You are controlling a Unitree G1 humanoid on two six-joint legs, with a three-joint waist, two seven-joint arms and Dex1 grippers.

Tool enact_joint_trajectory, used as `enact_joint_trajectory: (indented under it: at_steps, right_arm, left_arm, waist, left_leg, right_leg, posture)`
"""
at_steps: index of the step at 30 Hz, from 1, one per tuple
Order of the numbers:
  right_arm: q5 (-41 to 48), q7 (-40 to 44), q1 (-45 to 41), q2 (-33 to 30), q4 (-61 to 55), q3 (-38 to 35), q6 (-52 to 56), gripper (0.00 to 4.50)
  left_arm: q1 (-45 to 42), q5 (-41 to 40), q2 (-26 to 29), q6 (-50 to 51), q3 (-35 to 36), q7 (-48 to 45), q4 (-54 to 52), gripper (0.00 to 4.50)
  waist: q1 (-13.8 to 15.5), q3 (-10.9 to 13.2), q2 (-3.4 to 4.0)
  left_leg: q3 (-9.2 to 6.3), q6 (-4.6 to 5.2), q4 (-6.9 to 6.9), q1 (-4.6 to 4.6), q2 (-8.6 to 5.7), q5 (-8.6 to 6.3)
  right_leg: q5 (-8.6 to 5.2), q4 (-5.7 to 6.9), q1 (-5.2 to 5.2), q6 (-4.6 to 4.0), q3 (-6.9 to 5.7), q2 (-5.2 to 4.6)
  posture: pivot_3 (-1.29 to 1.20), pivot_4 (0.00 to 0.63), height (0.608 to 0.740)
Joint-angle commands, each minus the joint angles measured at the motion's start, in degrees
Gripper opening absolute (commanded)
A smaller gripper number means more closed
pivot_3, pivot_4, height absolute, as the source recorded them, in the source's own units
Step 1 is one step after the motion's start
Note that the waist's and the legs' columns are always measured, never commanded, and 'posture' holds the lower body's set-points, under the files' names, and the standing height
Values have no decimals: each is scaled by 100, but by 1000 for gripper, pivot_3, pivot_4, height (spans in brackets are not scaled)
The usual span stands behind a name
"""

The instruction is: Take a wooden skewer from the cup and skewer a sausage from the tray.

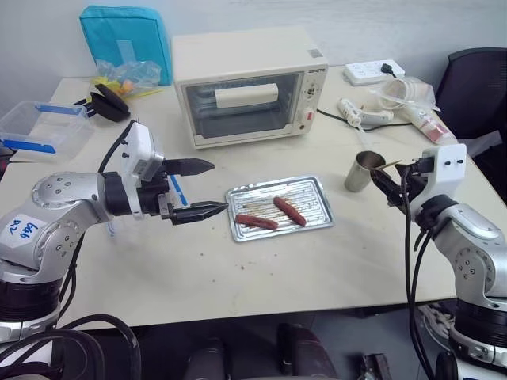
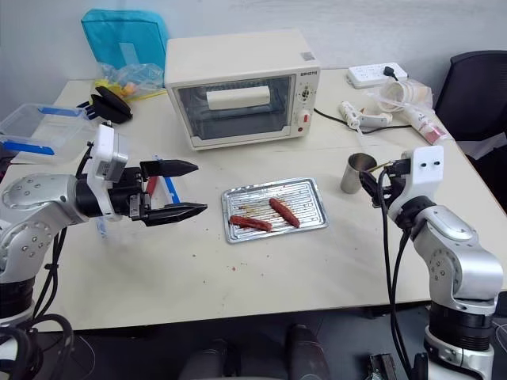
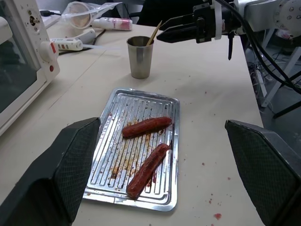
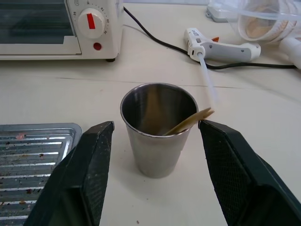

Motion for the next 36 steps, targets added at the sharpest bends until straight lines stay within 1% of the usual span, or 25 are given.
enact_joint_trajectory:
  at_steps: [1, 5, 14, 20, 22, 24, 25, 30, 36]
  right_arm:
    - [-23, 14, -144, -2, 7, -9, -236, 2966]
    - [6, 21, -346, 89, 96, 124, -316, 2966]
    - [-134, -2, -471, 259, 403, 318, -576, 2966]
    - [-312, 23, -576, 220, 768, 420, -865, 2966]
    - [-383, 11, -647, 226, 939, 407, -972, 2588]
    - [-422, 12, -717, 226, 1084, 379, -1059, 2062]
    - [-436, 15, -744, 219, 1142, 371, -1091, 1671]
    - [-482, 56, -796, 205, 1251, 393, -1180, 22]
    - [-512, 73, -909, 225, 1272, 437, -1169, 22]
  left_arm:
    - [-106, -2, 21, -56, 101, -13, -125, 4500]
    - [-115, -22, 43, -27, 145, 11, -139, 4500]
    - [-210, 8, 25, -44, 116, 34, -96, 4500]
    - [-290, 44, 6, -62, 76, 14, -47, 4500]
    - [-332, 41, -6, -51, 67, 20, -36, 4500]
    - [-350, 42, -13, -49, 62, 24, -37, 4500]
    - [-353, 44, -16, -50, 60, 25, -40, 4500]
    - [-367, 56, -29, -56, 65, 27, -31, 4500]
    - [-366, 83, -57, -82, 54, 39, -13, 4500]
  waist:
    - [0, 0, 0]
    - [-7, 0, 0]
    - [2, 0, 0]
    - [-1, 0, 0]
    - [-2, 0, 0]
    - [-5, 0, -1]
    - [-6, 0, 0]
    - [-5, 0, 0]
    - [-4, 0, 0]
  left_leg:
    - [0, 0, 0, 0, 0, 0]
    - [0, 0, 0, 1, 0, 0]
    - [-1, 0, 0, -4, 0, 0]
    - [-1, 0, 0, -4, 0, 1]
    - [-1, 0, 0, -4, 1, 1]
    - [-1, 0, 0, -4, 1, 1]
    - [-1, 0, 0, -4, 1, 1]
    - [0, -1, 0, -4, 2, 1]
    - [-1, 0, 0, -4, 2, 1]
  right_leg:
    - [0, 0, 0, 0, 0, 0]
    - [0, 0, 0, 0, 0, 0]
    - [2, 3, 0, 3, 0, -1]
    - [2, 2, 0, 3, 0, 0]
    - [2, 2, 0, 3, -1, 1]
    - [2, 2, 0, 3, 0, 1]
    - [2, 2, 0, 3, 0, 1]
    - [2, 3, 0, 4, 0, 1]
    - [2, 3, 0, 4, 0, 0]
  posture:
    - [0, 150, 740]
    - [0, 150, 740]
    - [0, 150, 740]
    - [0, 150, 740]
    - [0, 150, 740]
    - [0, 150, 740]
    - [0, 150, 740]
    - [0, 150, 740]
    - [0, 150, 740]
